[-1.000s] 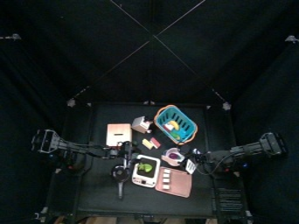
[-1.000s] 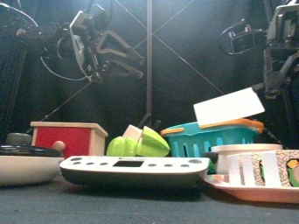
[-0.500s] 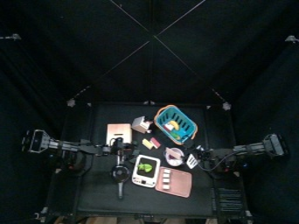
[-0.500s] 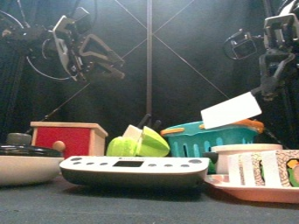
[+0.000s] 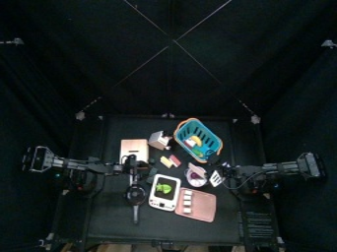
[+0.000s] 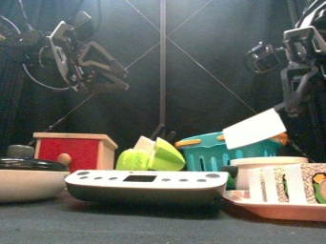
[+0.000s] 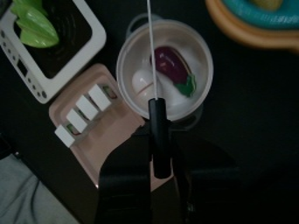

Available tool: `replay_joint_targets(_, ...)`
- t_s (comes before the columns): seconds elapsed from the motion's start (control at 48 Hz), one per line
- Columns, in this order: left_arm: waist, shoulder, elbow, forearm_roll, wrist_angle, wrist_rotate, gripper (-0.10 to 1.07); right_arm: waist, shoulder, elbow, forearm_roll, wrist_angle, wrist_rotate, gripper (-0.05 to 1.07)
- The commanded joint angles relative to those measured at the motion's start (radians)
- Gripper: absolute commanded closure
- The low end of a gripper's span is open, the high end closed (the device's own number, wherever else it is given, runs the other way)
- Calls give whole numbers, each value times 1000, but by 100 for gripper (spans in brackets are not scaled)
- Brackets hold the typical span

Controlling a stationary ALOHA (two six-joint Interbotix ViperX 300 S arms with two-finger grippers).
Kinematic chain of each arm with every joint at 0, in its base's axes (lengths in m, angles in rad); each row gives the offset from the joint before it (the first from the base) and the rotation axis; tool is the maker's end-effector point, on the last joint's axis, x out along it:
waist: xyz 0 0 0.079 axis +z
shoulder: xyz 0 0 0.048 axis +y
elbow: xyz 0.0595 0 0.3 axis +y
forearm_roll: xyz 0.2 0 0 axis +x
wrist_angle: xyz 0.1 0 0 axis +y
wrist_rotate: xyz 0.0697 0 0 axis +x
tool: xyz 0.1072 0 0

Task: Drop clever in pot

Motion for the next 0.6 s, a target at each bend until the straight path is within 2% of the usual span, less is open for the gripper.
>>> replay_joint_targets(0.0, 3, -6, -12, -2, -3, 0, 16, 5, 0, 23, 40, -46, -3, 61)
replay_joint_targets(0.271, 3, -6, -9, -2, -3, 0, 16, 5, 3, 72, 54, -158, -3, 60)
replay_joint_targets(0.583, 3, 3, -5, -2, -3, 0, 16, 5, 14, 123, 67, -167, -3, 59)
